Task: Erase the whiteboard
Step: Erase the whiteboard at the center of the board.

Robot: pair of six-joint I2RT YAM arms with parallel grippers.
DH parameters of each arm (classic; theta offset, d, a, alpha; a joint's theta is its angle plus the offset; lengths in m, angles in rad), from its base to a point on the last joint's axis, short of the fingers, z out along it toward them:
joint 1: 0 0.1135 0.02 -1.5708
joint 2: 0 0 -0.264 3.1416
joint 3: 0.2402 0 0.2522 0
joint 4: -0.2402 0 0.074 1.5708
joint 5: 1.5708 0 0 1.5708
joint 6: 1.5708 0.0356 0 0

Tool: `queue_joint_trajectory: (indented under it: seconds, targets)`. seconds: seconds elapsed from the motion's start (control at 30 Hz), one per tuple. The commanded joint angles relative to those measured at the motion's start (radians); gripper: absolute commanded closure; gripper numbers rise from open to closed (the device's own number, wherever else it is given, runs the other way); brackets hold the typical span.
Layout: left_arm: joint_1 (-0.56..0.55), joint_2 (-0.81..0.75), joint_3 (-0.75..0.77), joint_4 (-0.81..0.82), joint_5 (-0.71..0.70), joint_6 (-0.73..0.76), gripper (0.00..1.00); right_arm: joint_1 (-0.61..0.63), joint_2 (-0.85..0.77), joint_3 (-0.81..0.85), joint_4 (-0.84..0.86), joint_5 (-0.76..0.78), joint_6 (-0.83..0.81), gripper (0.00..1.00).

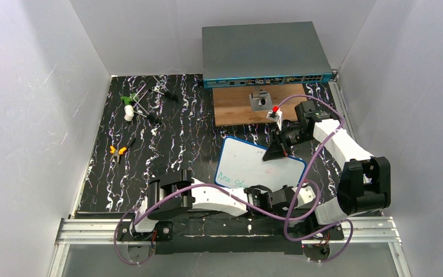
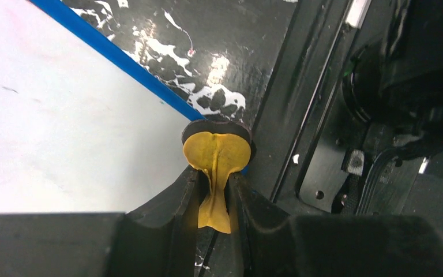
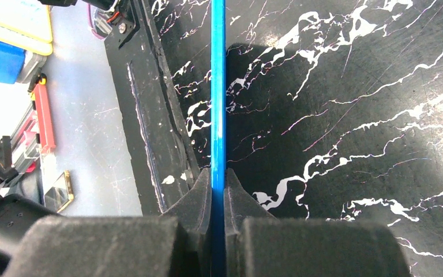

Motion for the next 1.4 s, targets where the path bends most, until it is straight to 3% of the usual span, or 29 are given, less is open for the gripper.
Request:
queue_joint_trajectory:
  seconds: [0.0,0.47,0.83,1.1,1.23,1.37]
  targets:
    - [0.028,-0.004,0.078,-0.022,-0.076,0.022,1.0,-0.003,-0.011,0.019,-0.052,-0.069,0.029,0.99]
    - [0.127,-0.059,0.131,0.007,-0.099,0.005,1.0,-0.009,-0.011,0.019,-0.048,-0.059,0.033,0.99]
    - [0.179,-0.251,-0.083,0.203,-0.204,-0.169,1.0,-0.012,-0.01,0.021,-0.05,-0.06,0.031,0.99]
    - [0.18,-0.389,-0.291,0.293,0.073,-0.188,1.0,-0.016,-0.011,0.021,-0.053,-0.061,0.029,0.99]
    - [0.177,-0.403,-0.392,0.37,0.114,-0.233,1.0,-0.016,-0.011,0.02,-0.054,-0.063,0.029,0.99]
    - [0.16,-0.354,-0.389,0.42,0.12,-0.217,1.0,-0.016,-0.009,0.019,-0.053,-0.06,0.029,0.99]
